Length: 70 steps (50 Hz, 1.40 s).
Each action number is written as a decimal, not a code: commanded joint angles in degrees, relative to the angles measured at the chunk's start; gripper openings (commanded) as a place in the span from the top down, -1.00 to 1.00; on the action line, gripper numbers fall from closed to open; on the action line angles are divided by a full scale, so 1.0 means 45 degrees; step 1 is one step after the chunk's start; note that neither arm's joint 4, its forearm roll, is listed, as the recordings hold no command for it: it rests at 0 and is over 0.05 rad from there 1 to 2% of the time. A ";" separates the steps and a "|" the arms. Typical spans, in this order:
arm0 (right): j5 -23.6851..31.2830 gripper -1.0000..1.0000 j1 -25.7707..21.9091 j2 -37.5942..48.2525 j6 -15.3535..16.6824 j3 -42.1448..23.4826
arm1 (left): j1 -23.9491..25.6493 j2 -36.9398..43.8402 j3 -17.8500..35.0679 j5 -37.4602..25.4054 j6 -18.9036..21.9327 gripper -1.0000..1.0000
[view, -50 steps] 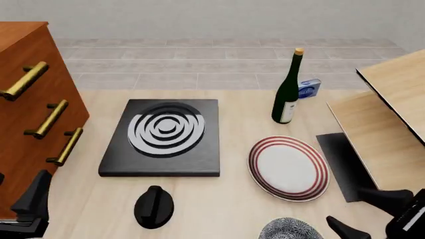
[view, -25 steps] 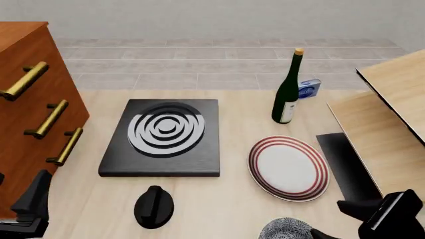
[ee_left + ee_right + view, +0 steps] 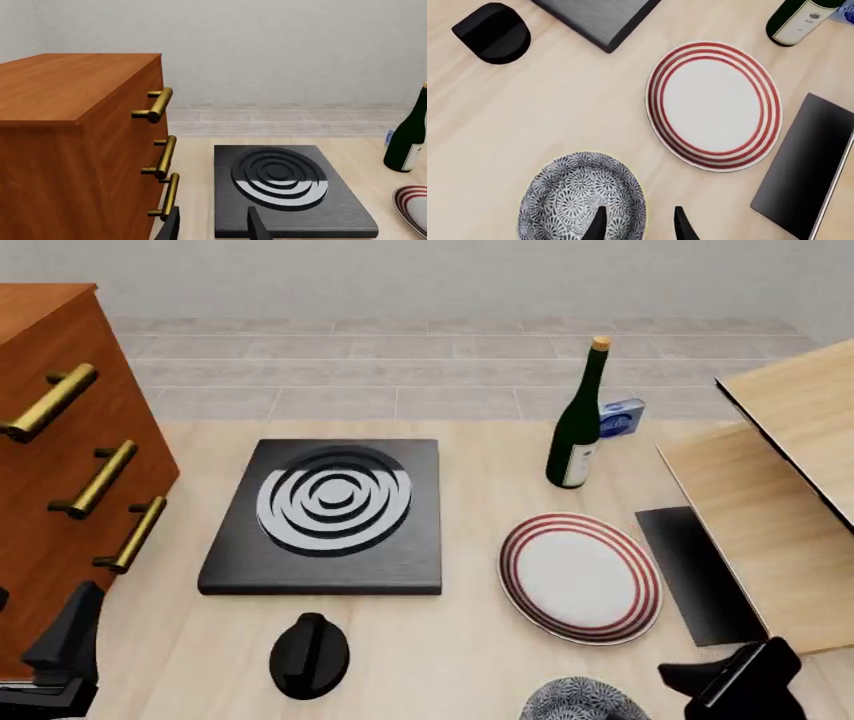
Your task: Put the bowl on the stove.
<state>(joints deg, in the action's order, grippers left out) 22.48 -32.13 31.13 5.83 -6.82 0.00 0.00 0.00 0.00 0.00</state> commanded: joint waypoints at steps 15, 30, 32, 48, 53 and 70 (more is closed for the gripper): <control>-0.4318 -1.00 -0.0066 0.3449 -0.0473 0.1445 | 0.0000 0.0000 0.0000 0.0000 0.0000 -1.00; -0.6096 -1.00 -0.0086 0.5485 -0.0596 0.1505 | 0.0000 0.0000 0.0000 0.0000 0.0000 -1.00; -0.6193 -1.00 -0.0125 0.5607 -0.0643 0.1508 | 0.0000 0.0000 0.0000 0.0000 0.0000 -1.00; -0.6084 1.00 -0.0242 0.5506 -0.0680 0.1512 | 0.0000 0.0000 0.0000 0.0000 0.0000 -1.00; -0.6028 1.00 -0.0332 0.5452 -0.0678 0.1511 | 0.0000 0.0000 0.0000 0.0000 0.0000 -1.00; -0.5565 1.00 -0.0641 0.4934 -0.0747 0.1508 | 0.0000 0.0000 0.0000 0.0000 0.0000 -1.00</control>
<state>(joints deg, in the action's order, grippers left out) -3.61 -34.04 53.64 3.72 -0.90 0.00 0.00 0.00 0.00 0.00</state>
